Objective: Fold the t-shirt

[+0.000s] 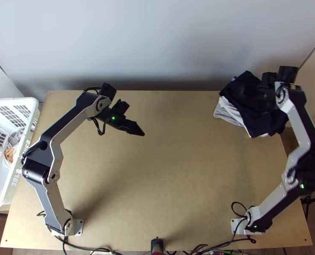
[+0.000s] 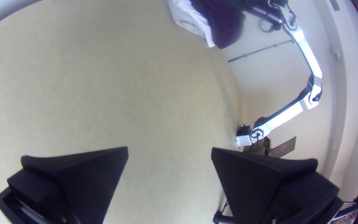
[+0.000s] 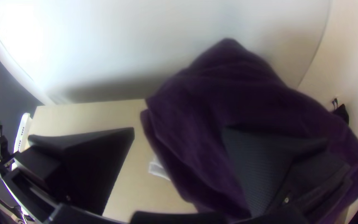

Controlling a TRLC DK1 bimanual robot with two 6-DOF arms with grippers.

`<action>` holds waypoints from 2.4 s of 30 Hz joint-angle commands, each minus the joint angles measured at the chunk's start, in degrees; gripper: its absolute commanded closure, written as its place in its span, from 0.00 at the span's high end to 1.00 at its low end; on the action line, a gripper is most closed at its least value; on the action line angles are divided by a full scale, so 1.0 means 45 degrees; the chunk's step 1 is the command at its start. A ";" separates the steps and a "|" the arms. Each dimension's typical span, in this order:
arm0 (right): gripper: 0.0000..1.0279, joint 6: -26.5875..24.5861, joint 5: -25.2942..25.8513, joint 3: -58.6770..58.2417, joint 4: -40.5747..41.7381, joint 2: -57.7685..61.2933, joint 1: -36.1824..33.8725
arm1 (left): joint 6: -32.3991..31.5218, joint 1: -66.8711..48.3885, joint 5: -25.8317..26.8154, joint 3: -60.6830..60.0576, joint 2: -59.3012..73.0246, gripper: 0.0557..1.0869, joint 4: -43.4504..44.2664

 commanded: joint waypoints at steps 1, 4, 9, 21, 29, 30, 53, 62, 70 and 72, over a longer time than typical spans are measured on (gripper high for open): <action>0.96 0.0168 -0.0069 0.0630 0.0238 0.2829 -0.0316 | 0.0084 0.0187 0.0004 -0.0107 -0.0085 0.95 -0.0088; 0.96 0.0168 -0.0049 0.0415 0.0277 0.3493 -0.0374 | 0.0143 0.0304 0.0004 -0.0243 -0.0164 0.95 -0.0108; 0.96 0.0168 0.0068 0.0376 0.0238 0.4470 -0.0355 | 0.0182 0.0343 0.0004 -0.0439 -0.0222 0.95 -0.0108; 0.96 0.0364 0.0068 0.1098 -0.0289 0.2009 -0.0374 | 0.0182 0.0265 0.0004 -0.0517 -0.0222 0.95 -0.0108; 0.96 0.0579 0.0087 0.3872 -0.1188 0.1696 -0.0530 | 0.0163 0.0089 0.0023 -0.0556 -0.0164 0.95 -0.0069; 0.96 0.0637 0.0107 0.3950 -0.1168 0.1716 -0.0648 | 0.0163 0.0089 0.0004 -0.0556 -0.0183 0.95 -0.0069; 0.96 0.2063 0.2724 0.2993 -0.2008 0.4821 -0.1624 | 0.0319 0.0323 -0.0016 -0.1181 -0.0574 0.95 -0.0010; 0.96 0.1223 0.3525 0.2583 -0.2028 0.5720 -0.1937 | 0.0553 0.0421 -0.0094 -0.1943 -0.1042 0.95 0.0087; 0.96 0.1399 0.3505 0.2973 -0.2223 0.3454 -0.1898 | 0.0534 0.0343 -0.0094 -0.1865 -0.1121 0.95 0.0107; 0.96 0.1575 0.3486 0.3247 -0.2223 0.2731 -0.1878 | 0.0534 0.0304 -0.0094 -0.1786 -0.1121 0.95 0.0087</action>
